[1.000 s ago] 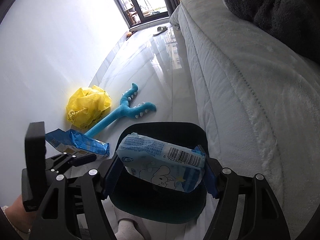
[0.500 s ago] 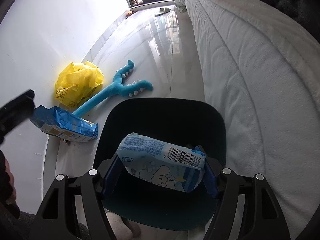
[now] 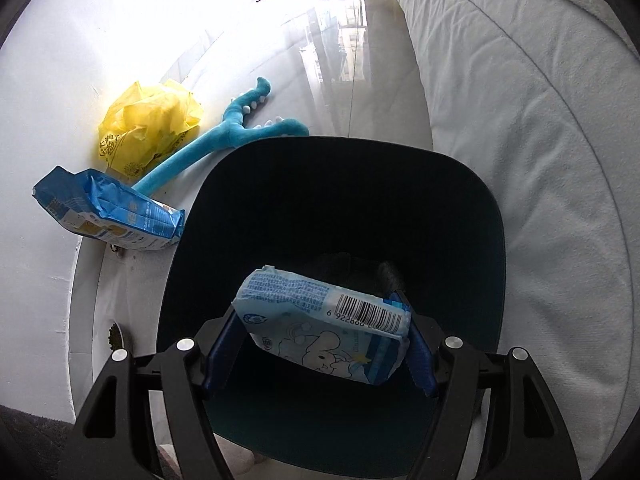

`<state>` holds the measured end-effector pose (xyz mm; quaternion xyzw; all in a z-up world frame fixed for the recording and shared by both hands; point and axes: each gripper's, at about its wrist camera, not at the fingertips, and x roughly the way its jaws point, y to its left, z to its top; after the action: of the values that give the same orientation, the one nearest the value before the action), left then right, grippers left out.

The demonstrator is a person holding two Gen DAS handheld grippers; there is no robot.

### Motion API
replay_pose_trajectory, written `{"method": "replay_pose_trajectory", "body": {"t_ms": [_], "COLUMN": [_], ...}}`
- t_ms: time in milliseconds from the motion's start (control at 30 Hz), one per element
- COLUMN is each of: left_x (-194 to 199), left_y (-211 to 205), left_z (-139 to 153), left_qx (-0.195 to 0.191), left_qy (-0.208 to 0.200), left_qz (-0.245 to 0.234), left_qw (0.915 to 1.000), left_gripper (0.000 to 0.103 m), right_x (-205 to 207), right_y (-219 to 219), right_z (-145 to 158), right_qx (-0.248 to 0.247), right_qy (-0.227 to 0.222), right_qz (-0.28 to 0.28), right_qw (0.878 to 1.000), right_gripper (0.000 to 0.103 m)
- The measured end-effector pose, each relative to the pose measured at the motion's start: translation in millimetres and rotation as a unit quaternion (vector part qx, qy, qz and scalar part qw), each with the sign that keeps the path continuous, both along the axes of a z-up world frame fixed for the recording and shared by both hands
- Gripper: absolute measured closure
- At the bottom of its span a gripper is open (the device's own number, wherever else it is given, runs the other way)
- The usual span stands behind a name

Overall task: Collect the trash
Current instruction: 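Open the right tool to drop the wet-wipes pack into the bin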

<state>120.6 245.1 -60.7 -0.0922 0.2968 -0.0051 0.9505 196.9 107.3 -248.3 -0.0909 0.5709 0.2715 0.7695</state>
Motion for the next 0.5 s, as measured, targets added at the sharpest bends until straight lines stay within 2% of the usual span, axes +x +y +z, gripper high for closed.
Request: {"method": "replay_pose_trajectory", "body": {"t_ms": [200,500], "left_x": [-5.6,-15.3], "left_y": [-5.9,-15.5], "left_z": [22.3,43.2], "left_qx": [-0.001,0.016], "left_qy": [-0.035,-0.058], "left_qz": [0.006,0.013], "left_qw": [0.9994,0.9981], "left_gripper": [0.006,0.006], "right_x": [-3.6,-9.9], "right_y": [1.4,-6.2], "right_z": [10.1,41.2], "right_qx": [-0.007,0.024], "right_qy": [-0.021,-0.048], "right_qz": [0.011,0.014], "right_qw": [1.0,0.998], "right_gripper": [0.014,0.012]}}
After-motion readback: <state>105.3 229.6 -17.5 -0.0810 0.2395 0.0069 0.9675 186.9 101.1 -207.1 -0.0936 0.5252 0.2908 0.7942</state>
